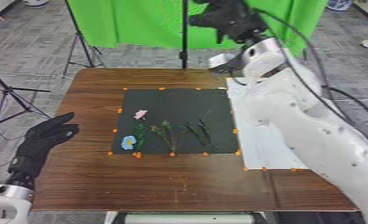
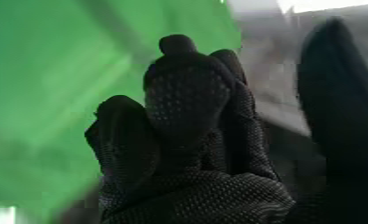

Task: Arrange flowers

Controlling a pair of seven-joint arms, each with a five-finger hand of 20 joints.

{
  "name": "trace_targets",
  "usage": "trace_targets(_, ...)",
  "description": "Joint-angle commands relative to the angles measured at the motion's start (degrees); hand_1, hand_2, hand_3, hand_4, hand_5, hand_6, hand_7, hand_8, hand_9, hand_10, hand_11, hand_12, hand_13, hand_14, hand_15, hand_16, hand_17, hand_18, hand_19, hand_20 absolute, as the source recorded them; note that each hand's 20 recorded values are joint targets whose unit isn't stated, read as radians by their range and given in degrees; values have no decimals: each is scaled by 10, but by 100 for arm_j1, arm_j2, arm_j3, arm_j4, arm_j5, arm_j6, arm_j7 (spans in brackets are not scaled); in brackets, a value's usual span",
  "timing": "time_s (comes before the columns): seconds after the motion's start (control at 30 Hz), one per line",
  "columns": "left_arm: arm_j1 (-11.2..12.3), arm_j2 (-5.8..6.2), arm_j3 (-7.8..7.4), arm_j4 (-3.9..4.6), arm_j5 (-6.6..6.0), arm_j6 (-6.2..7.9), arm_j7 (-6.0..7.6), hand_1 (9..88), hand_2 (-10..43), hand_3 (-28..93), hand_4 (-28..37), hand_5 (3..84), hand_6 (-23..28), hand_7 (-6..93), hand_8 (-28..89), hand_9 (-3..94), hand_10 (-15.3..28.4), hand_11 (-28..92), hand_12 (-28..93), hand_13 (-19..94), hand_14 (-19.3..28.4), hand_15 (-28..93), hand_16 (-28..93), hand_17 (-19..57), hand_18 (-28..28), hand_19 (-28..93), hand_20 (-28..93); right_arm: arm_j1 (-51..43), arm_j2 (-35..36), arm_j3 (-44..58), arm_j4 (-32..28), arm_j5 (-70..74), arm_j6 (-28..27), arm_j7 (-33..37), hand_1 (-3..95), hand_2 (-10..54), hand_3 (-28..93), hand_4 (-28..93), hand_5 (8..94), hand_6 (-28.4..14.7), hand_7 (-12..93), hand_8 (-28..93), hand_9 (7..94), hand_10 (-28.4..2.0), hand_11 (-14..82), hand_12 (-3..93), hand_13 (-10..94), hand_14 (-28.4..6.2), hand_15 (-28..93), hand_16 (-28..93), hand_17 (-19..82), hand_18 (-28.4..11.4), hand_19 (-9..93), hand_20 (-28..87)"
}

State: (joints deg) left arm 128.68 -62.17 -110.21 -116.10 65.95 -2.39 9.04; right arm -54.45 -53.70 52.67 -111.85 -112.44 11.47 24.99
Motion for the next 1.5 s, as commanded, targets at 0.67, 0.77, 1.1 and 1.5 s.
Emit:
trace_targets(0.67, 108, -82, -59, -22, -10, -29, -148, 397, -58, 648, -77, 424, 55, 100, -69, 477, 141, 175, 91, 405, 174, 165, -41, 105, 140, 180, 161, -2804, 1779, 1524, 1396, -1212, -985, 1467, 281, -95, 618, -129, 604, -6, 133, -75, 732, -163, 209, 245, 871, -46, 623, 307, 574, -180, 932, 552)
trace_targets(0.77, 86, -75, -49, -4, -13, -56, -174, 396, -58, 649, -77, 425, 55, 100, -69, 477, 142, 175, 91, 405, 174, 165, -41, 105, 140, 179, 160, -2911, 1740, 1594, 1412, -1114, -1315, 1639, 283, -95, 621, -129, 604, -4, 135, -76, 734, -162, 212, 246, 872, -46, 622, 307, 575, -180, 932, 553)
trace_targets(1.1, 72, -102, -46, 10, -5, -86, -165, 393, -57, 649, -78, 426, 54, 99, -68, 476, 143, 173, 91, 404, 173, 163, -40, 104, 141, 179, 159, -3190, 1615, 1503, 1503, -974, -1261, 1528, 316, -95, 634, -130, 611, 0, 138, -79, 752, -156, 224, 248, 874, -46, 624, 308, 579, -180, 932, 551)
trace_targets(1.5, 160, -191, -74, -36, 3, -59, -132, 393, -56, 649, -79, 427, 54, 98, -68, 476, 142, 173, 91, 403, 174, 163, -40, 103, 141, 179, 159, -3238, 1577, 1188, 1667, -1361, 124, 1563, 643, -95, 557, -166, 773, 3, 236, 73, 876, -87, 100, 421, 917, -8, 626, 308, 620, -154, 932, 553)
